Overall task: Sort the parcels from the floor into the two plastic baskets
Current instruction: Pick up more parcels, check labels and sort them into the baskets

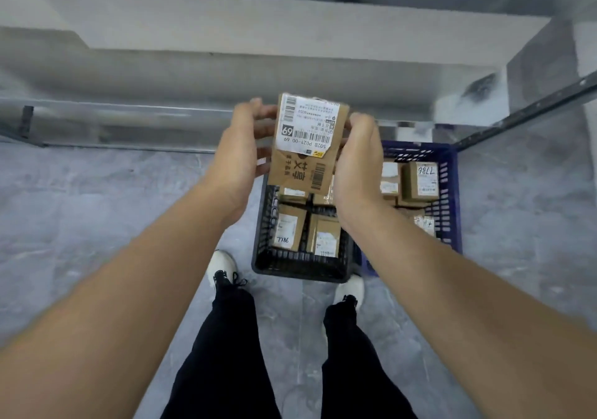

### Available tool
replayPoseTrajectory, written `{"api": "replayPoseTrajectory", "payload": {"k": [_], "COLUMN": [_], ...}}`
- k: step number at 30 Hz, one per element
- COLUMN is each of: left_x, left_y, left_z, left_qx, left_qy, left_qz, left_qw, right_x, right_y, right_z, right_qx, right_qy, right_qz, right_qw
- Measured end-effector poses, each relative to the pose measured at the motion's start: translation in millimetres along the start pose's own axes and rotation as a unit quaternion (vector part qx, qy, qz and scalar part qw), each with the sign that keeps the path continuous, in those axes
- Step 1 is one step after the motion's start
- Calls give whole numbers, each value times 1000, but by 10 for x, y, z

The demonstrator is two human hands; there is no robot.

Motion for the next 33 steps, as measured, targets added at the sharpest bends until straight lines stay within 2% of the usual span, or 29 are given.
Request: {"api": "replayPoseTrajectory", "payload": {"k": [8,18,24,33], "left_x": [-70,-126,-79,36], "left_y": [613,1131,1415,1803], "left_z": [-1233,-2544,-3052,-3791], "left_qx": [-113,-217,-228,-253], "left_qy": [2,20,67,69], "left_qz": [4,15,4,-15], "left_qw": [994,976,971,965], "right_x": [180,423,555,688], "right_y": [283,487,644,866], "right_z": [1253,2561,3100,3753], "right_qx": [112,191,200,296], "right_qy": [-42,-77,-106,-117], "right_qz": [-29,-48,-30,-54], "right_qw": [992,977,974,946]}}
Point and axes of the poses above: each hand's wrist, its own y-axis towards the middle knuckle, its own x-axis out of the palm, z = x × y, the point moved 2 cm from there along y, towards the middle knuckle, and after that the axes turned 4 degrees about z, right-handed, at the moved point
